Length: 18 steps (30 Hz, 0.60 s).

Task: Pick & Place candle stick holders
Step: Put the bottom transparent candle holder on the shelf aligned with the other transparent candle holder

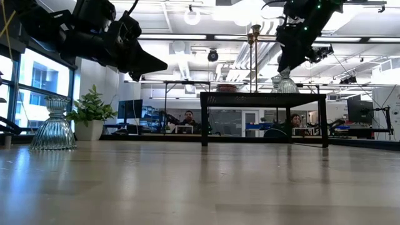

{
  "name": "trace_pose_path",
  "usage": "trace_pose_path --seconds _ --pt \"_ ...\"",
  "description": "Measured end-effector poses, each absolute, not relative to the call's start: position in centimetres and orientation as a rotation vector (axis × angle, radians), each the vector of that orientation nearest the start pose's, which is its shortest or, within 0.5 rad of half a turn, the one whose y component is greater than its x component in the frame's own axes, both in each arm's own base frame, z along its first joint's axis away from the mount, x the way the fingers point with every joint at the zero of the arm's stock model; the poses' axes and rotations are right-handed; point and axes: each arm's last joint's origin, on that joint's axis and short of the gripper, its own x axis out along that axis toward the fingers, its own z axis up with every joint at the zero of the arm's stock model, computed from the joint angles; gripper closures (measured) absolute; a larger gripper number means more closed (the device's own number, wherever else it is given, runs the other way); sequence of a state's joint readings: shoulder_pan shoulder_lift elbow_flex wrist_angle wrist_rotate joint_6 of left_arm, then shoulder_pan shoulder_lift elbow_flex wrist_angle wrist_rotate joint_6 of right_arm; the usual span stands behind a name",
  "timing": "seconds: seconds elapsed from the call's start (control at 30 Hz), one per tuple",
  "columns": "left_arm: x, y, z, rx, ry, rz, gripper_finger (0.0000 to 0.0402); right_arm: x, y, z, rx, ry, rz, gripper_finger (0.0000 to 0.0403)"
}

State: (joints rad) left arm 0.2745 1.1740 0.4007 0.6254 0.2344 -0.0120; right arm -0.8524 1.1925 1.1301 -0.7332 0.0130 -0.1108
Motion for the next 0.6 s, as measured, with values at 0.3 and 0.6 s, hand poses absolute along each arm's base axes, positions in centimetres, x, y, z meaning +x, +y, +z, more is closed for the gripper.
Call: trace_pose_path --seconds 0.3,0.6 --pt "22.33 5.59 20.47 -0.049 0.143 0.041 0.0399 15.71 -18.50 32.54 0.231 0.758 -0.789 0.0233" --pt "22.33 5.59 20.47 -0.050 0.143 0.041 0.0399 15.75 -18.57 32.62 0.252 0.737 -0.802 0.0233"
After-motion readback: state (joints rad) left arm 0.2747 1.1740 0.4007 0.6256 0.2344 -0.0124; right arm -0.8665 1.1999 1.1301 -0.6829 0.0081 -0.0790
